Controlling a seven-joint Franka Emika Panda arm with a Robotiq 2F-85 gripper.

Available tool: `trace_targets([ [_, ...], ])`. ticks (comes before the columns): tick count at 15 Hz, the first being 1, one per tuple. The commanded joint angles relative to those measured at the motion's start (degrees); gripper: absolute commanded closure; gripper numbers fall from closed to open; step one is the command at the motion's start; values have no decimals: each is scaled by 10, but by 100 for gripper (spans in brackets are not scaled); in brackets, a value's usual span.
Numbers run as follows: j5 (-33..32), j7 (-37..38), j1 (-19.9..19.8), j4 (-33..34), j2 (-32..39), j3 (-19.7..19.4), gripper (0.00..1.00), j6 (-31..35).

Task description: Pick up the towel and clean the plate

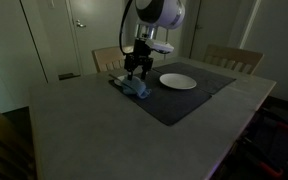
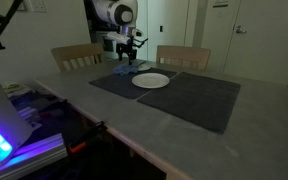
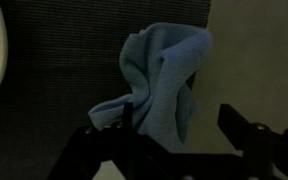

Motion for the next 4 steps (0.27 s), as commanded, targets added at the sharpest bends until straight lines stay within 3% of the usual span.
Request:
trace_targets([
  [1,5,-10,-4,-7,-30,2,0,-34],
  [4,10,-16,-5,-9,-40,3,0,-43],
])
